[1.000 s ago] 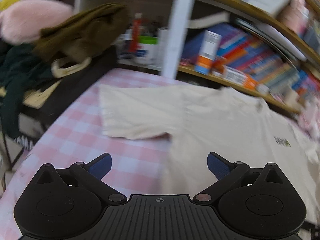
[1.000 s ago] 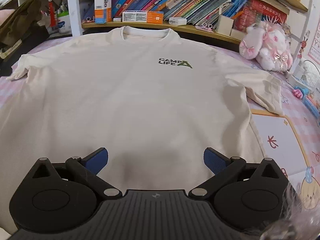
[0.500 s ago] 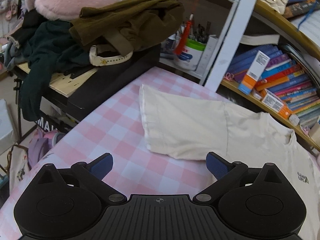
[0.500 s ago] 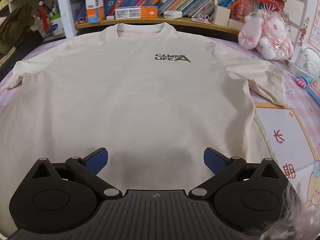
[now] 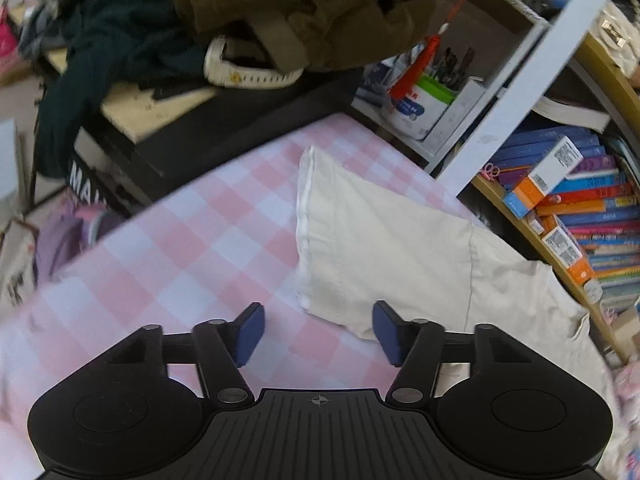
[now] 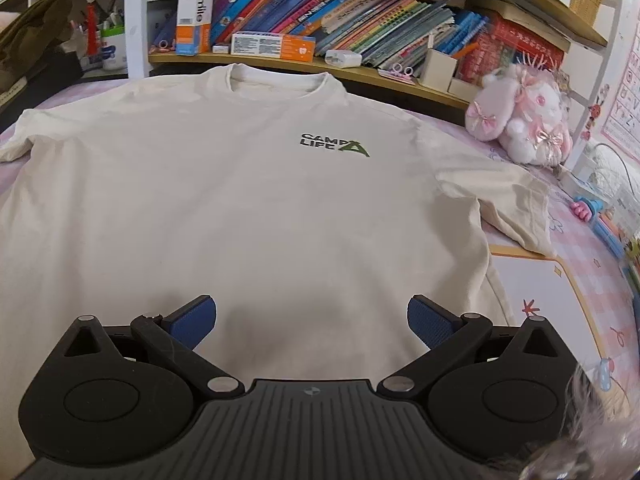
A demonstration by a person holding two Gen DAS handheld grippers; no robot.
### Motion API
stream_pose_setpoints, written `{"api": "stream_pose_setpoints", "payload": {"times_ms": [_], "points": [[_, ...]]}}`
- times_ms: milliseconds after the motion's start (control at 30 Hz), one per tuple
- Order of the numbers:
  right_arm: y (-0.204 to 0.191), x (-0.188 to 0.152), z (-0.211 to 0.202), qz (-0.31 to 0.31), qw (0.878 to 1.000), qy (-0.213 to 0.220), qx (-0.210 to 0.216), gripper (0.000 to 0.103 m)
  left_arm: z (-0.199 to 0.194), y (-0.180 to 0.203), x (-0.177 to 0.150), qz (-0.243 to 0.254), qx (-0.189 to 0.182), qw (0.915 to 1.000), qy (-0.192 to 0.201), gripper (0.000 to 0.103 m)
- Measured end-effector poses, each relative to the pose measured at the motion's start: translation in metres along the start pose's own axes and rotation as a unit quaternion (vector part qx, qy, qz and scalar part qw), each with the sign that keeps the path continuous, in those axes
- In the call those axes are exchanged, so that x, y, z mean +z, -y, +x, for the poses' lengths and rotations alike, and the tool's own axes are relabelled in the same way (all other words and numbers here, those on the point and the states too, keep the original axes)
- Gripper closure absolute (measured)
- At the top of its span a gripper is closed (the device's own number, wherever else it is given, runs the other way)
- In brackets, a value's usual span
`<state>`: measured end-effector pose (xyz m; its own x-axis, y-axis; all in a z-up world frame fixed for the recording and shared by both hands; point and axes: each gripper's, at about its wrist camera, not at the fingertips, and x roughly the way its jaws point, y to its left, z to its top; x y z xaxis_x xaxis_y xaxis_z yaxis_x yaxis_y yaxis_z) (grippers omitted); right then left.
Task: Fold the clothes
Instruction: 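Grasp the sleeve cuff with the left gripper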
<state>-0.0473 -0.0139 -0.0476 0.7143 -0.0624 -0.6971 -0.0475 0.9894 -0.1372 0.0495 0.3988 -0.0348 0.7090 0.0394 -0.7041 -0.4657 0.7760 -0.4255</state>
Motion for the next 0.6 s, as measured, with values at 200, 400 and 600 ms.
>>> {"api": "stream_pose_setpoints", "payload": {"times_ms": [200,400,600], "points": [[-0.002,0.001,0.002,-0.009,0.998,-0.008,-0.056,0.0,0.011,0.0,0.005,-0.056,0.001,0.9984,-0.001,0.053],[-0.003,-0.002,-0.002,-0.018,1.0,0.008,-0.012,0.0,0.019,-0.006,0.01,-0.124,-0.008,0.9922,0.003,0.066],[-0.006,-0.004,-0.005,-0.018,1.0,0.012,0.011,0.0,0.024,-0.024,0.007,-0.222,-0.028,0.9746,-0.015,0.097]]}}
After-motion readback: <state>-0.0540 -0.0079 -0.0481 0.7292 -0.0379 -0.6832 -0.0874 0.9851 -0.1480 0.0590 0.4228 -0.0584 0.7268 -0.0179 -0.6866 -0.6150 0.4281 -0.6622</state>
